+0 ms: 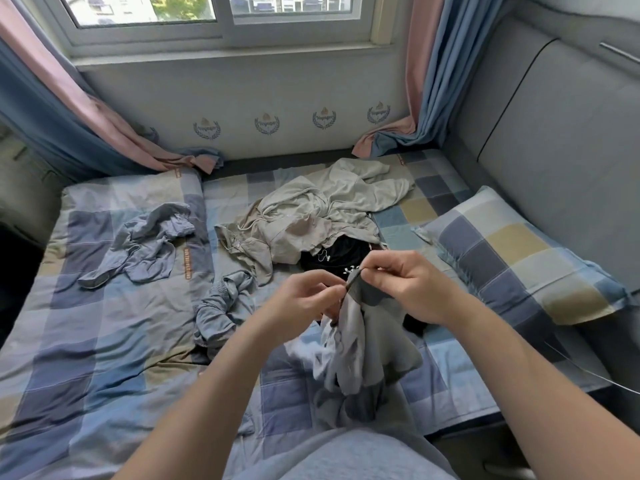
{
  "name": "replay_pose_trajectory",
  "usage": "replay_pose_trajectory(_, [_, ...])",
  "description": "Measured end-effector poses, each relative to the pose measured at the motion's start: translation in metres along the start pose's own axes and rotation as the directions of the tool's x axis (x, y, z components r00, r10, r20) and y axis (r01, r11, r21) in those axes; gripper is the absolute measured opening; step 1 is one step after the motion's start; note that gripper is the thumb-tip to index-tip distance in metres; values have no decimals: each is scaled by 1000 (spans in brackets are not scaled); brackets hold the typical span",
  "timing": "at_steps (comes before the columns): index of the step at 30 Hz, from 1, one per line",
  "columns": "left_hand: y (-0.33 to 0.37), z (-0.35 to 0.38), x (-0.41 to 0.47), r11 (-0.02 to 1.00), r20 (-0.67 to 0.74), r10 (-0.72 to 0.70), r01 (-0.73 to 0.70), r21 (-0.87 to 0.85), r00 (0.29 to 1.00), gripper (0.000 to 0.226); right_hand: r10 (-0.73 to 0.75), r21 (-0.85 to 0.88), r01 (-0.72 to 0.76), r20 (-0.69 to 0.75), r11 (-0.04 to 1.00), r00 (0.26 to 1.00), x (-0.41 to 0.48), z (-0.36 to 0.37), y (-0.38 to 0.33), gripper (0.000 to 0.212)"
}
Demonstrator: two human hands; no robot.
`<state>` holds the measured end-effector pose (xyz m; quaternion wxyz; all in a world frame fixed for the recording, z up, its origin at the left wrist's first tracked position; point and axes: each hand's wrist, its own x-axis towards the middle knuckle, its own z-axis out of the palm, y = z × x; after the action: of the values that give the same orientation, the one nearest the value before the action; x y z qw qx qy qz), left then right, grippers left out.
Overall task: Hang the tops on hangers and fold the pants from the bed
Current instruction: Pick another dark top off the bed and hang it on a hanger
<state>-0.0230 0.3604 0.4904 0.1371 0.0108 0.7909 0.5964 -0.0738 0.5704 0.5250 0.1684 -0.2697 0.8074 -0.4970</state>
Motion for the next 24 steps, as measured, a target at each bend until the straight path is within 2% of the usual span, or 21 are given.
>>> replay_pose_trajectory(3, [-11,7,-1,986,81,16,-29,166,997,23,6,60,-9,56,998,998,-5,-5,6,16])
replay_pose_trajectory(5, [-15,16,-2,980,120,-1,-23,199,993,25,22,87,-28,73,996,997,-5,-4,9,17])
replay_pose_trajectory(8, [-21,27,2,979,-30,-20,26,200,999,8,31,89,-35,43,995,999,-4,-2,14,17])
replay_pose_trajectory(11, [-24,24,3,978,-262,-15,69,197,965,26,64,27,-62,-59,998,996,-5,0,21,17])
replay_pose_trajectory(13, [-23,18,0,990,-350,-7,55,129,937,30,70,35,-66,-106,997,992,-3,0,22,17])
replay_pose_trajectory(18, [-11,10,-7,999,-423,42,-31,32,905,30,53,53,-47,-126,998,991,6,9,21,20])
replay_pose_trajectory(21, [-4,6,-10,997,-454,62,-79,-17,889,24,84,220,-85,15,972,996,4,29,24,23])
replay_pose_trajectory(22, [-2,5,-11,995,-465,73,-96,-26,882,22,90,218,-100,56,971,994,3,34,27,27])
replay_pose_trajectory(24, [1,6,-15,993,-492,92,-117,-20,866,19,119,38,-120,33,992,992,5,42,40,24])
